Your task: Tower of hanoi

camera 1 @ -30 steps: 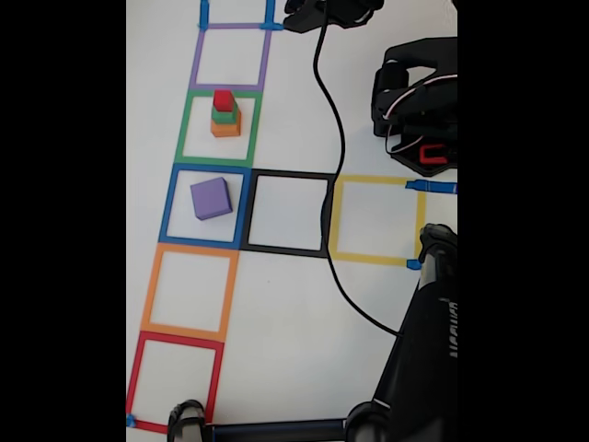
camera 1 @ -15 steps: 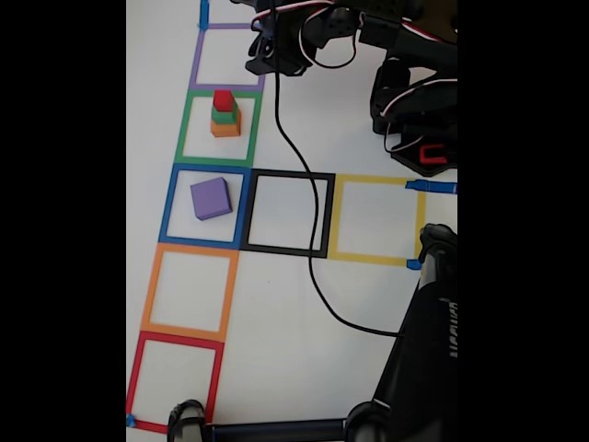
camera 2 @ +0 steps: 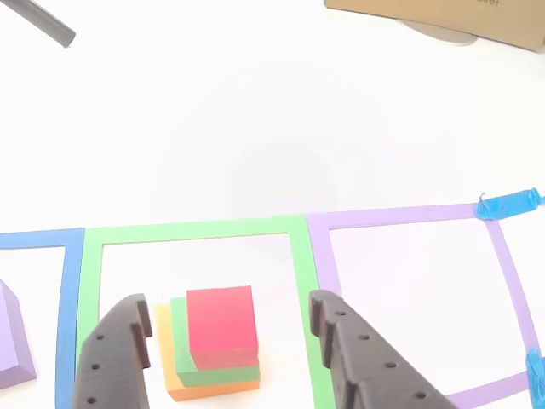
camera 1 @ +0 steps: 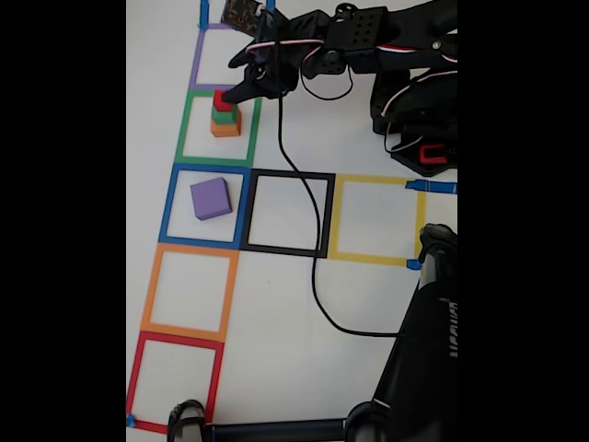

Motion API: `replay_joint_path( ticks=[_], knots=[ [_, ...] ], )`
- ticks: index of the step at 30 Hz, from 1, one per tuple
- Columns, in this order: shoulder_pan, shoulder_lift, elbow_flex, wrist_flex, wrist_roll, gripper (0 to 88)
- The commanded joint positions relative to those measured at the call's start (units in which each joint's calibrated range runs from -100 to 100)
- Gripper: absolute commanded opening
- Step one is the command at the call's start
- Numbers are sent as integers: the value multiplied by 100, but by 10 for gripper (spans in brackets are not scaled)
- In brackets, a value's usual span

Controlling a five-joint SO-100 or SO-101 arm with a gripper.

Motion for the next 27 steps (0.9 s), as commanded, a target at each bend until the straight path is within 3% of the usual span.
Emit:
replay_joint_path(
  ticks=[1, 27],
  knots=[
    [-197, 385, -34, -679, 36, 216],
    [4, 1733, 557, -2736, 36, 222]
  ],
)
